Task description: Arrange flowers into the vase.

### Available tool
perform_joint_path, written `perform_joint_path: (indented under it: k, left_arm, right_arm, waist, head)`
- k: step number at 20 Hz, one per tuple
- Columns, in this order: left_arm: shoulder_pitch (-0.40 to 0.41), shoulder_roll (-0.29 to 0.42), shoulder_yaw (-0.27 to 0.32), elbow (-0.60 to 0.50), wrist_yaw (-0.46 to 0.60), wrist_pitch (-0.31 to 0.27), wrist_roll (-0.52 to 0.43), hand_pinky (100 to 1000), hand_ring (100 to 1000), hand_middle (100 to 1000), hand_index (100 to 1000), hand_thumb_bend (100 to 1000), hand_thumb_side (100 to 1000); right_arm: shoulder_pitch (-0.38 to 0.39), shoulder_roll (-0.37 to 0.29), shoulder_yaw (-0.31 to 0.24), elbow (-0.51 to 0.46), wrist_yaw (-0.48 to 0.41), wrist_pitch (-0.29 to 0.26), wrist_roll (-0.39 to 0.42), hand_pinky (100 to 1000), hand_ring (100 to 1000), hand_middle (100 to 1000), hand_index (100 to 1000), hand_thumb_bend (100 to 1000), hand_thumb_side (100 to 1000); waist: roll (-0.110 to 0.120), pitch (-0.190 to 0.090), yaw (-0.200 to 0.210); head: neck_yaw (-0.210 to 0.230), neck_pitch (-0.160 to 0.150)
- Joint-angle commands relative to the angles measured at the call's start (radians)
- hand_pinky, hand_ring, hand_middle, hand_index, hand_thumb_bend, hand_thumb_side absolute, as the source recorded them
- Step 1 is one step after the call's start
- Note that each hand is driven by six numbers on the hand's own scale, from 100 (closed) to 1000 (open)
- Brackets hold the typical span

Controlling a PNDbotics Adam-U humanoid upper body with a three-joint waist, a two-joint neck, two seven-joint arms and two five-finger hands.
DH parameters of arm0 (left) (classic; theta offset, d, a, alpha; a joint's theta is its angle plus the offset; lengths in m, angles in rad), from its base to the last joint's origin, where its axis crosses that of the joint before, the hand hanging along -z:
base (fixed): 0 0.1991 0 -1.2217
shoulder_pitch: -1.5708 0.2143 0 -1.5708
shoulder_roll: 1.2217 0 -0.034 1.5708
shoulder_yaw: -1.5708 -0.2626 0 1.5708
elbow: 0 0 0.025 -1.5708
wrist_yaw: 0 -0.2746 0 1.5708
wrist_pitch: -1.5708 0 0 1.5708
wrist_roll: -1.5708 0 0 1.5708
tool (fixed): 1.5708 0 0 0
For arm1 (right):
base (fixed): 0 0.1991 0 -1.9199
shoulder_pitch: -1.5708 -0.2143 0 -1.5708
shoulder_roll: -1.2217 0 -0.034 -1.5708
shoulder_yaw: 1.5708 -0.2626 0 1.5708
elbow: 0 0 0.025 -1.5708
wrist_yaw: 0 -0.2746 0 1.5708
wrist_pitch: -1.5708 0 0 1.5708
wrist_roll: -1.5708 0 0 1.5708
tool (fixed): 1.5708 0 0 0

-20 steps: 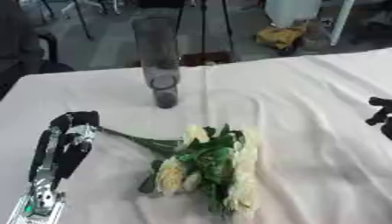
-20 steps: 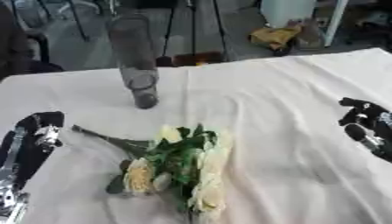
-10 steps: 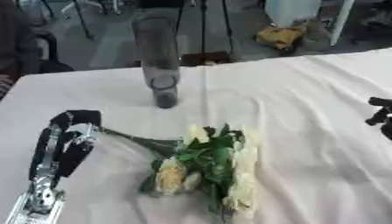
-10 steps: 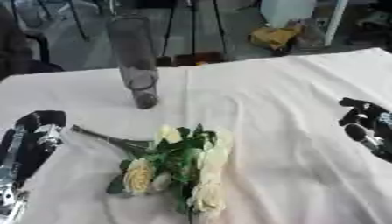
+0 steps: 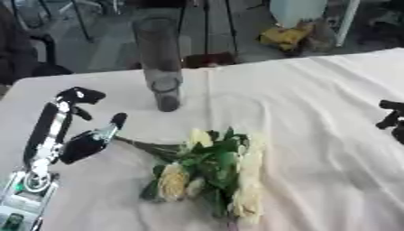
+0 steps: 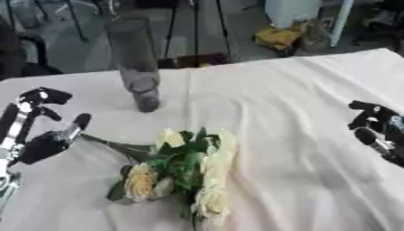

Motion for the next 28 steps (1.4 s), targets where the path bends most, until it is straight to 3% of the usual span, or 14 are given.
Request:
perform_joint_path:
  k: [1,10,20,23,24,25,28]
  left_arm:
    - [-0.041,0.062,-0.019,0.02,-0.058,-0.016,-0.04,610,735,667,744,561,339]
    - [-0.097,0.082,-0.068,0.092,-0.231,-0.058,-0.088,672,738,678,756,554,237]
    - [-0.124,0.033,-0.099,0.201,-0.425,-0.087,-0.076,692,738,678,758,506,197]
    - [-0.132,0.02,-0.109,0.233,-0.48,-0.101,-0.072,699,737,677,759,510,198]
    - [-0.134,0.016,-0.112,0.243,-0.499,-0.105,-0.071,703,737,678,760,562,185]
    - [-0.136,0.012,-0.115,0.253,-0.518,-0.11,-0.07,706,736,677,760,511,200]
    - [-0.141,0.002,-0.122,0.278,-0.568,-0.123,-0.064,712,735,677,761,513,208]
  right_arm:
    - [-0.012,-0.021,0.0,-0.012,0.005,-0.004,0.003,711,988,487,840,694,722]
    - [-0.009,-0.021,0.0,-0.014,0.005,-0.002,0.004,710,988,486,840,693,723]
    - [-0.006,-0.021,-0.001,-0.012,0.004,-0.002,0.004,710,989,486,840,693,722]
    - [-0.007,-0.021,-0.002,-0.011,0.003,-0.003,0.004,710,989,486,840,694,722]
    - [-0.007,-0.02,-0.002,-0.011,0.003,-0.003,0.005,710,989,486,840,693,719]
    - [-0.007,-0.02,-0.002,-0.011,0.003,-0.003,0.005,710,989,486,840,694,721]
    - [-0.007,-0.02,-0.001,-0.01,0.003,-0.003,0.006,710,989,486,840,694,722]
  waist:
    - [-0.002,-0.01,-0.004]
    - [0.003,-0.012,-0.007]
    - [0.001,-0.014,-0.012]
    - [0.0,-0.014,-0.014]
    - [0.0,-0.014,-0.014]
    - [0.0,-0.014,-0.015]
    - [0.0,-0.014,-0.016]
  head:
    - [0.0,0.009]
    - [-0.004,0.012]
    - [-0.008,0.012]
    - [-0.007,0.013]
    - [-0.008,0.013]
    - [-0.007,0.013]
    - [-0.007,0.014]
